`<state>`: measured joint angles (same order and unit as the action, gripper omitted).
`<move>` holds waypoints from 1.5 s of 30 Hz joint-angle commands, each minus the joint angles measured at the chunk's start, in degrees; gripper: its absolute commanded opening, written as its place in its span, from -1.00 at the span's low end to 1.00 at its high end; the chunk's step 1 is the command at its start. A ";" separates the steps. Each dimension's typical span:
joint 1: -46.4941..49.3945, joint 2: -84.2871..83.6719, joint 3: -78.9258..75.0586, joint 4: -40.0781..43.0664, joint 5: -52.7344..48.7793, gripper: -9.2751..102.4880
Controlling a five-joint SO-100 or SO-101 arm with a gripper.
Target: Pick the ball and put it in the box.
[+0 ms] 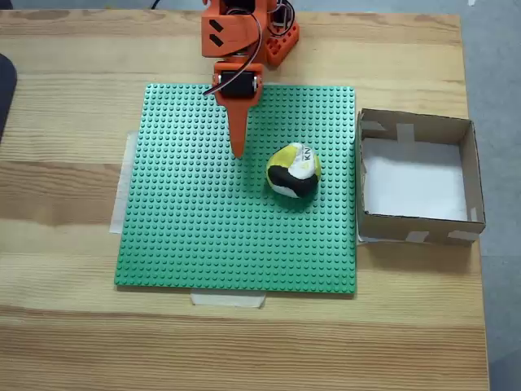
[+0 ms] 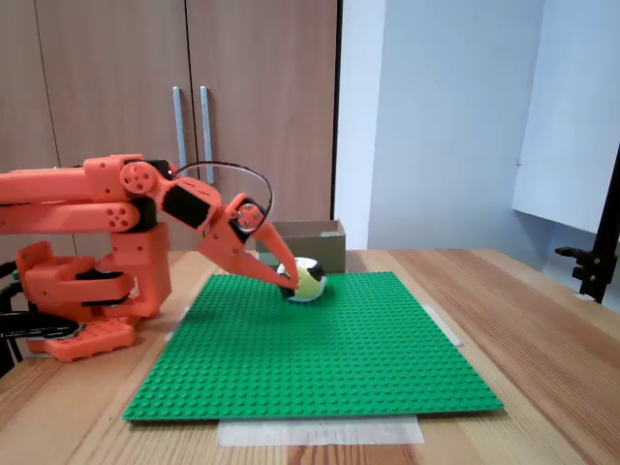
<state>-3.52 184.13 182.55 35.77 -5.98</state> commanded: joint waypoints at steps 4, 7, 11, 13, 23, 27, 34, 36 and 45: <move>0.44 0.53 2.37 -0.70 -0.09 -0.85; 0.44 0.53 2.37 -0.70 -0.09 -0.85; 0.44 0.53 2.37 -0.70 -0.09 -0.85; 0.44 0.53 2.37 -0.70 -0.09 -0.85; 0.44 0.53 2.37 -0.70 -0.18 -0.85; 0.44 0.53 2.37 -0.70 -0.18 -0.85; 0.35 0.53 2.37 -0.70 -0.26 -0.85; 0.18 0.53 2.37 -0.70 -0.53 -0.85; 0.70 0.53 2.37 -0.97 0.44 -0.85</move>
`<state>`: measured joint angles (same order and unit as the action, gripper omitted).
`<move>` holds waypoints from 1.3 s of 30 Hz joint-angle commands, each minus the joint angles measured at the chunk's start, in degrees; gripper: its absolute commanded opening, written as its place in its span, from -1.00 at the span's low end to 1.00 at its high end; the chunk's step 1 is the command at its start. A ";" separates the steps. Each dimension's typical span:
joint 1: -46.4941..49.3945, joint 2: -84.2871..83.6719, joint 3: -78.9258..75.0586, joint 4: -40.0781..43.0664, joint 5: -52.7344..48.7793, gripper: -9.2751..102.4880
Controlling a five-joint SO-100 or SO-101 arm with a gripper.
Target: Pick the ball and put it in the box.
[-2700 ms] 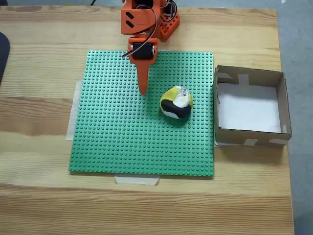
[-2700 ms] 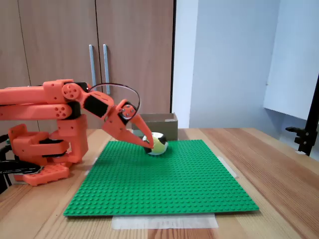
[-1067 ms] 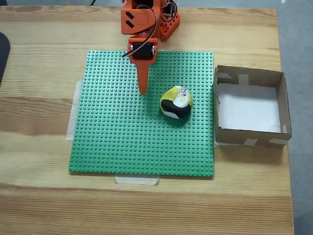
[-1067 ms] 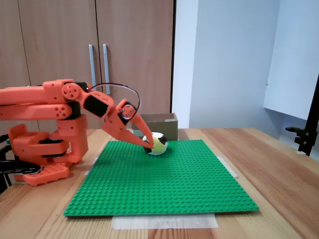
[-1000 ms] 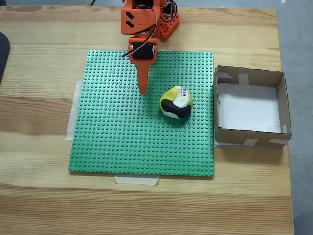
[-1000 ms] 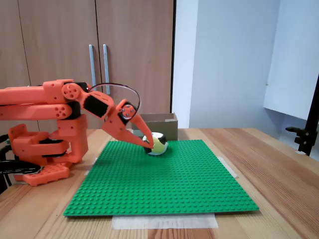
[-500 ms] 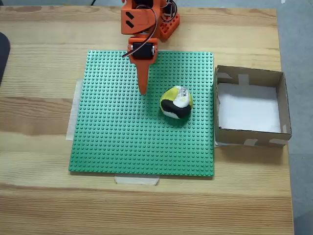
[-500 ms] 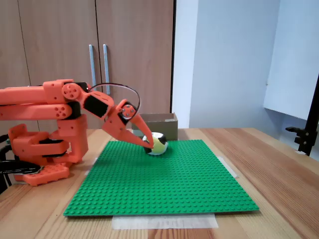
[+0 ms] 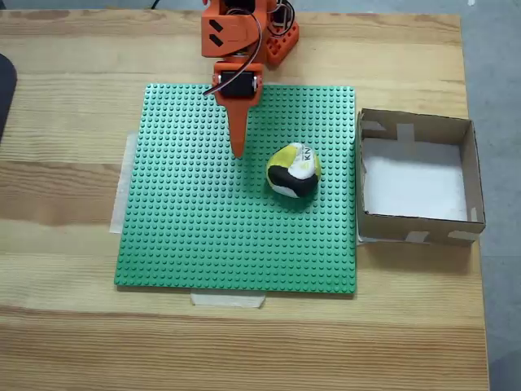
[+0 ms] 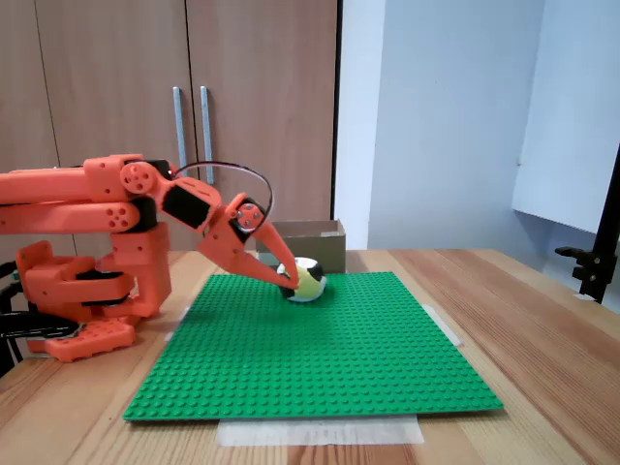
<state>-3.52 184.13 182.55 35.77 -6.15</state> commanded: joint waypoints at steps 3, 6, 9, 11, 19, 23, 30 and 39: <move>0.70 -0.09 1.58 -0.62 0.97 -0.85; 0.70 -0.35 -0.62 0.97 2.02 -0.85; 0.70 -0.88 -2.64 1.93 2.11 -0.85; 0.70 -1.76 -4.48 2.55 1.85 -0.85; 0.88 -8.26 -14.59 5.36 1.76 -0.85; 0.88 -12.48 -20.30 7.56 1.85 -0.85; 0.88 -22.94 -32.08 13.97 1.76 -0.85; -0.26 -36.83 -49.13 21.62 4.13 -0.85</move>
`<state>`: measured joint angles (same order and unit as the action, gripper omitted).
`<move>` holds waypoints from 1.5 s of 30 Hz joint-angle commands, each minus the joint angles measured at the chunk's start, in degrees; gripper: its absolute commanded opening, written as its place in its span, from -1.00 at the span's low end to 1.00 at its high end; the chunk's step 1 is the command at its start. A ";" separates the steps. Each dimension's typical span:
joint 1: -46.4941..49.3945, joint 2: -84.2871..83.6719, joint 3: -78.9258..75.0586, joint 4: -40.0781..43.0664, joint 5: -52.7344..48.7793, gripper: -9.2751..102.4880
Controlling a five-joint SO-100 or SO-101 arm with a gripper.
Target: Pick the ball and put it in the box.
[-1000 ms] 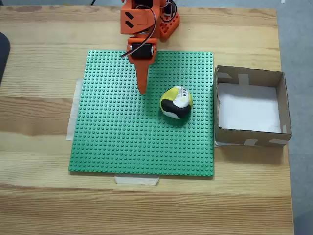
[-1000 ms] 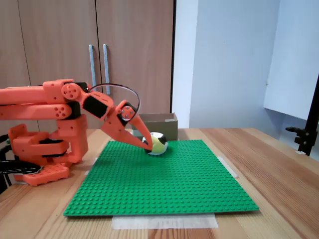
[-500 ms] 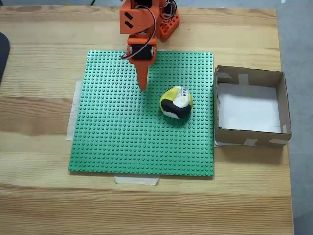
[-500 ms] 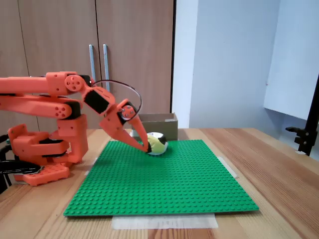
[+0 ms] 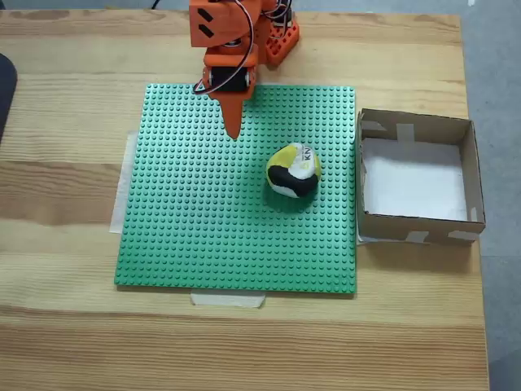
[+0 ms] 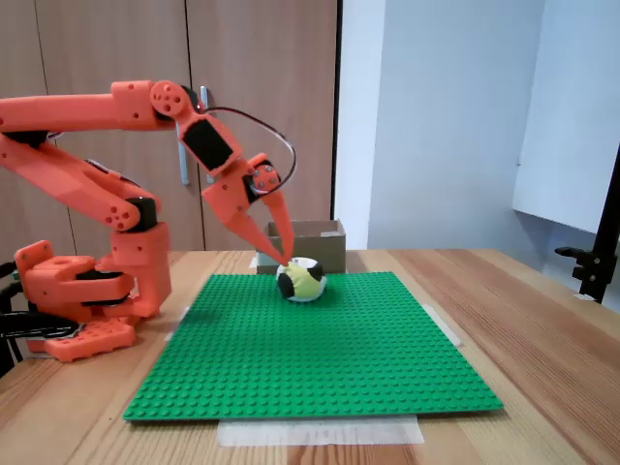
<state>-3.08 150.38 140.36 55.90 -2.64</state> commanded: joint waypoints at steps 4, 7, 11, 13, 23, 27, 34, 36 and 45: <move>-1.32 -8.53 -13.54 4.83 0.88 -0.85; -1.58 -12.39 -18.11 7.56 1.14 -0.85; -2.72 -17.67 -24.35 11.87 1.32 -0.85; -3.52 -20.13 -26.98 13.27 1.41 -0.85; -9.49 -29.36 -37.18 19.16 -0.09 -0.85; -12.92 -32.34 -40.78 21.80 1.14 -0.85; -17.75 -37.27 -43.51 24.96 2.99 -0.75; -18.02 -38.32 -43.33 25.22 3.43 -0.69; -18.02 -39.38 -37.71 24.26 2.90 -0.28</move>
<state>-21.18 110.74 102.83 80.68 0.62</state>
